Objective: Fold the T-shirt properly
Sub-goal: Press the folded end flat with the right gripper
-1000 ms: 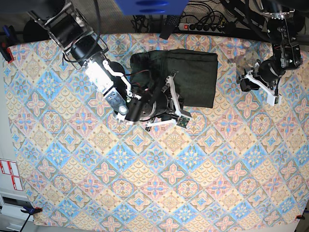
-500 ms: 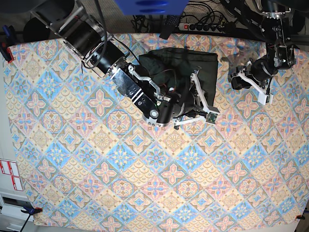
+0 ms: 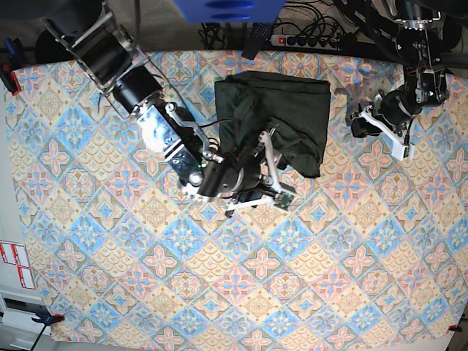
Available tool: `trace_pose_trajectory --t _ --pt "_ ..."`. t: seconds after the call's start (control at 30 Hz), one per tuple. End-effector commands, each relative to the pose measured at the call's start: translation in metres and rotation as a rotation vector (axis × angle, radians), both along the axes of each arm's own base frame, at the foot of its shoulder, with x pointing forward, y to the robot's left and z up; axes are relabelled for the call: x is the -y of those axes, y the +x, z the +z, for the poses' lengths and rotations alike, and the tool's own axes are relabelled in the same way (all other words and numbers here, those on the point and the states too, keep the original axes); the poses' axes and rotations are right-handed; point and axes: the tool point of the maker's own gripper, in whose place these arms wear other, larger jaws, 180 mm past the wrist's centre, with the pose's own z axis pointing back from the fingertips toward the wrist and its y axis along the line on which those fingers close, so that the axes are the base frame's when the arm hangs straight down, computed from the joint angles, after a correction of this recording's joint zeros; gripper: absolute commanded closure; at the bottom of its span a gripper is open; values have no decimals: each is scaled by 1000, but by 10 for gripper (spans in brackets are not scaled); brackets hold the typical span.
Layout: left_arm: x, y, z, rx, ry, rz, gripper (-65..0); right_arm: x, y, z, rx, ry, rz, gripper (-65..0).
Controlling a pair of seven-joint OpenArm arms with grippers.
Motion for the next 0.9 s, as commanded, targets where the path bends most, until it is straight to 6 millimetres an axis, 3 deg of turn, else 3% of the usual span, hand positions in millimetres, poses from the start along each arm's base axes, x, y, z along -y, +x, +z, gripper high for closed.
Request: trace_pose_trajectory --t 0.0,0.2,0.67,0.8,0.87 --pt "-4 9 11 42 9 -6 -230 3 -1 4 6 23 -6 -214" --pt "-4 9 11 44 4 -6 -230 41 -19 -21 -49 -26 -58 -207" --pt "7 15 12 51 -5 -36 -230 42 -21 -27 -65 -29 -61 -296" --pt "7 15 12 51 -5 -36 -230 58 -11 -39 -103 -45 -130 -296" --pt "7 15 12 51 -5 -36 -230 54 -6 -38 -116 -19 -159 -296"
